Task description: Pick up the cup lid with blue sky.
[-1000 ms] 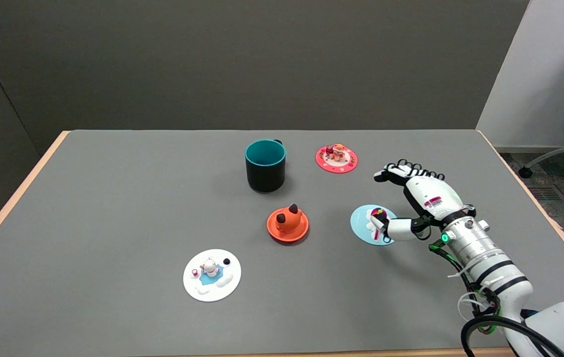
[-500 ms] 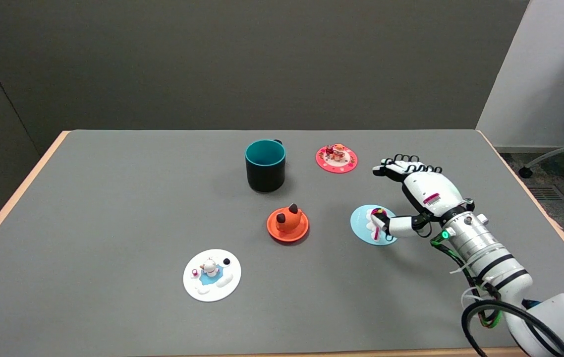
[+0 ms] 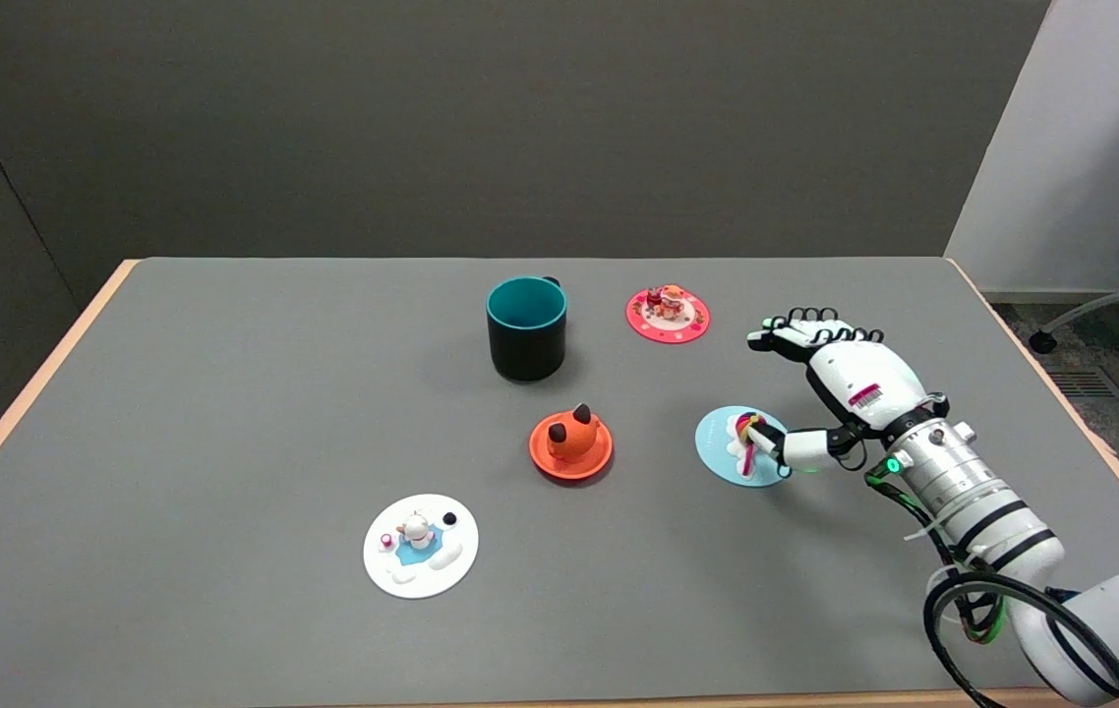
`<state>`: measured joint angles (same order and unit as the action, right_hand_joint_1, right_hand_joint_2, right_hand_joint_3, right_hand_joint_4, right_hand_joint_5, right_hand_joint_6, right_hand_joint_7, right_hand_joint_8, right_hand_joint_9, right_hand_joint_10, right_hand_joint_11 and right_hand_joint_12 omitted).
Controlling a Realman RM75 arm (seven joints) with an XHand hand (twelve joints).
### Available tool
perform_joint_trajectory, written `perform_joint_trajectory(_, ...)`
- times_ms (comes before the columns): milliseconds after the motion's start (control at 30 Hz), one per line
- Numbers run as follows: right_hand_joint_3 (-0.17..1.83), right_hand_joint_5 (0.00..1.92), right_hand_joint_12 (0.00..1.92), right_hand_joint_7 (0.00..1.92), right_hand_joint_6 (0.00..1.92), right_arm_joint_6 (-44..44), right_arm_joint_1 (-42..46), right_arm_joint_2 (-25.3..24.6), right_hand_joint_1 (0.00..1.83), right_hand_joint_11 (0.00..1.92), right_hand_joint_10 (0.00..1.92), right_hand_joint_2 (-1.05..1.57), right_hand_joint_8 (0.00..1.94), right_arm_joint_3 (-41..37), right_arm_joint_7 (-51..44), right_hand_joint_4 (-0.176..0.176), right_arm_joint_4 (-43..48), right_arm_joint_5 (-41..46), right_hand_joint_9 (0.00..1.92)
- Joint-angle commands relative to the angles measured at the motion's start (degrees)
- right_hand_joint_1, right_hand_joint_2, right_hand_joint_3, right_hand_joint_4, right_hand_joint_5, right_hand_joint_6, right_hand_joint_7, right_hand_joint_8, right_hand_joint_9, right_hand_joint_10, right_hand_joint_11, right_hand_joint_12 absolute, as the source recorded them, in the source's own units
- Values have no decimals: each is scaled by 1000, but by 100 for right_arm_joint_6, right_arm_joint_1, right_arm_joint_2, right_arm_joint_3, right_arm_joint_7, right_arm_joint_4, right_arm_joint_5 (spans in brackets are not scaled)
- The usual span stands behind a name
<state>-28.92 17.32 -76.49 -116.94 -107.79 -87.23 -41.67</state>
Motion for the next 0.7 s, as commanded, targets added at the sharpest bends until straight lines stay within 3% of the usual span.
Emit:
perform_joint_trajectory(33, 697, 410, 562, 282, 333, -431, 131, -148, 915, 197, 306, 667, 249, -301, 15, -65, 302, -111, 253)
perform_joint_trajectory(467, 728, 452, 607, 307, 277, -415, 249, -357, 918, 184, 314, 623, 227, -230, 15, -82, 235, -108, 262)
perform_joint_trajectory(700, 695, 500, 640, 309, 341, -359, 112, -309, 912, 177, 308, 668, 261, -10, 71, -84, 182, -103, 268)
